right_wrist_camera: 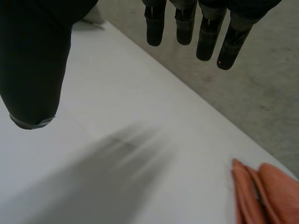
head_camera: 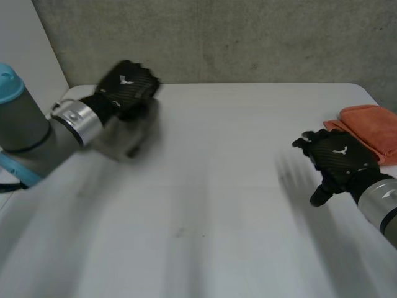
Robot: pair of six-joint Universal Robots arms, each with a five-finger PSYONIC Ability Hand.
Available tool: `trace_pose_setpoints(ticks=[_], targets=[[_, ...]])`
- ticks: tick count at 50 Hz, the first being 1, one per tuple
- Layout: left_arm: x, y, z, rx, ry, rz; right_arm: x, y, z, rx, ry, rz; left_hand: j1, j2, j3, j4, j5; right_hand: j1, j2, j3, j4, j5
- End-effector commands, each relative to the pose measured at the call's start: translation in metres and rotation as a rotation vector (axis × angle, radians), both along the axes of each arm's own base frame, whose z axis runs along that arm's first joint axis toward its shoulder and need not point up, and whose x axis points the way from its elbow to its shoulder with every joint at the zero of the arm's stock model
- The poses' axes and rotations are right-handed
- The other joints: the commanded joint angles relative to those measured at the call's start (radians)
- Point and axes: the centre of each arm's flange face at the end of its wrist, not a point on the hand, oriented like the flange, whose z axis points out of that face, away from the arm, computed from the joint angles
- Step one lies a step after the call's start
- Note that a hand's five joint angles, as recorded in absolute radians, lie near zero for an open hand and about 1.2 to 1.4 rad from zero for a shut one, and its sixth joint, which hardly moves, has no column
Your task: Fold the laundry.
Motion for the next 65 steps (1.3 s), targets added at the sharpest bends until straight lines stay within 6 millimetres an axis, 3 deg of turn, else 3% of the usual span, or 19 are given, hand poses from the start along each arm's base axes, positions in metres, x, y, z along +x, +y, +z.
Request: trace_pose_setpoints(ticks=[1,2,3,4,6,7,12,19,28,40,51,56,60,62,65], targets=[[-0.042,0.127,0.018,0.298,0.137,-0.346,-0.017,-0.011,0.013,-0.046,-0.009,-0.068,0.304,0.202,0.203,0.195,0.248,-0.029,-0.046,-0.043,-0.062,-0.068],[-0.044,0.142,0.021,0.303,0.147,-0.387,-0.017,-0.012,0.014,-0.049,-0.01,-0.069,-0.045,-0.146,-0.146,-0.153,-0.1,-0.029,-0.046,-0.043,-0.062,-0.068],[-0.044,0.145,0.021,0.295,0.15,-0.39,-0.018,-0.013,0.014,-0.047,-0.011,-0.073,-0.557,-0.658,-0.658,-0.665,-0.613,-0.029,-0.046,-0.043,-0.062,-0.068],[-0.043,0.145,0.02,0.293,0.151,-0.386,-0.019,-0.013,0.016,-0.048,-0.011,-0.074,-0.918,-1.02,-1.019,-1.026,-0.974,-0.029,-0.046,-0.043,-0.062,-0.068],[-0.043,0.141,0.015,0.292,0.154,-0.358,-0.019,-0.013,0.017,-0.052,-0.01,-0.074,-0.785,-0.887,-0.886,-0.894,-0.841,-0.029,-0.046,-0.043,-0.062,-0.068],[-0.043,0.14,0.012,0.297,0.152,-0.346,-0.018,-0.013,0.017,-0.052,-0.01,-0.071,-0.918,-1.02,-1.019,-1.026,-0.974,-0.029,-0.046,-0.043,-0.062,-0.068],[-0.039,0.128,0.001,0.345,0.143,-0.261,-0.014,-0.01,0.017,-0.049,-0.017,-0.032,-0.918,-1.02,-1.019,-1.026,-0.974,-0.029,-0.046,-0.043,-0.062,-0.068],[-0.011,0.104,-0.01,0.463,0.128,-0.035,-0.007,0.0,0.02,-0.011,-0.031,0.046,-0.918,-1.02,-1.019,-1.026,-0.974,-0.029,-0.046,-0.043,-0.062,-0.068],[0.01,0.137,-0.048,0.728,0.013,0.097,0.006,0.022,0.019,0.143,-0.047,0.17,-0.918,-1.02,-1.019,-1.026,-0.974,-0.029,-0.046,-0.043,-0.062,-0.068],[0.017,0.156,-0.073,0.756,-0.042,0.208,0.049,0.038,-0.007,0.128,0.134,0.421,-0.914,-1.016,-1.015,-1.023,-0.97,-0.029,-0.046,-0.043,-0.062,-0.068],[0.001,0.155,-0.092,0.652,-0.042,0.27,0.081,0.027,-0.045,0.105,0.274,0.576,-0.85,-0.951,-0.951,-0.958,-0.905,-0.029,-0.046,-0.043,-0.062,-0.068],[-0.007,0.153,-0.107,0.639,-0.082,0.27,0.086,0.012,-0.056,0.094,0.325,0.546,-0.603,-0.705,-0.704,-0.712,-0.659,-0.029,-0.046,-0.043,-0.062,-0.068],[-0.019,0.157,-0.117,0.589,-0.154,0.221,0.09,-0.001,-0.06,0.059,0.361,0.501,-0.231,-0.333,-0.332,-0.34,-0.287,0.288,0.272,0.275,0.256,0.249],[-0.025,0.152,-0.121,0.54,-0.188,0.215,0.092,-0.01,-0.063,0.039,0.375,0.48,0.076,-0.026,-0.025,-0.032,0.02,0.617,0.6,0.603,0.584,0.578],[-0.03,0.14,-0.119,0.478,-0.202,0.239,0.096,-0.024,-0.065,0.019,0.384,0.46,0.303,0.202,0.202,0.195,0.248,1.19,1.174,1.176,1.157,1.151]])
